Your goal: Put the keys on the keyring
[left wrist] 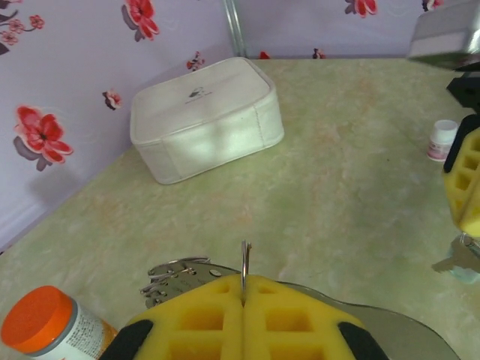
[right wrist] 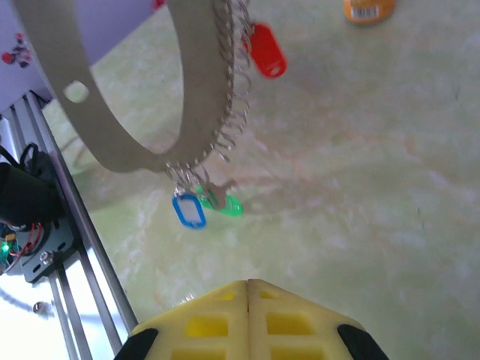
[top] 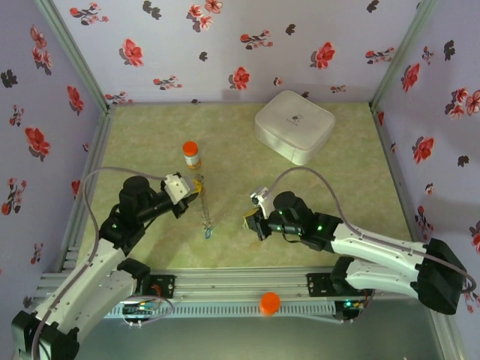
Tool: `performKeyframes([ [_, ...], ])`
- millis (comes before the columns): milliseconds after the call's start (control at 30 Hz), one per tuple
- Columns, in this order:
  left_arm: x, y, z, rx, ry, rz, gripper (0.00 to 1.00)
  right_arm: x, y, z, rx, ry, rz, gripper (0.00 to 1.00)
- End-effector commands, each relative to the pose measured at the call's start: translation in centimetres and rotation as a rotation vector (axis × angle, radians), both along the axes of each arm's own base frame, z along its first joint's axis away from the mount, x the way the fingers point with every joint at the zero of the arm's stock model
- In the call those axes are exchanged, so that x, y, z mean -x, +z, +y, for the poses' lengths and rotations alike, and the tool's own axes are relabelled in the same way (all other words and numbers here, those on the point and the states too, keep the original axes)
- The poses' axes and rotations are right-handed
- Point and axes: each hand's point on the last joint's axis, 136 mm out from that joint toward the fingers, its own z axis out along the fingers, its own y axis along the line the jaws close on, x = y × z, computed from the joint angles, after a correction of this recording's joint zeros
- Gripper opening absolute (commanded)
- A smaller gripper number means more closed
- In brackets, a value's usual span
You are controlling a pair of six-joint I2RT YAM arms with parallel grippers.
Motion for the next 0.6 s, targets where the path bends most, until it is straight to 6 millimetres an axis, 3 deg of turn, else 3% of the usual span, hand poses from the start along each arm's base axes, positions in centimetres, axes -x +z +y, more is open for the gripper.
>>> performKeyframes([
  [0,0.2,1.3,-0.6,0.016,-0.057,-0.06,0.0,1.0,-2.9,-0.5,0.042,-0.052,0.192,0.0],
  [200,0.0,0.7,-0.9,0.031,-0.063,-0.066,0.0,1.0,-6.8,-0.4,0.146,-0.116,0.341,0.0],
  [567,0.3,-0.3,-0.9,0.044,-0.07,-0.058,0.0,-1.8,-9.8,0.1,0.321,-0.227,0.396,0.0],
])
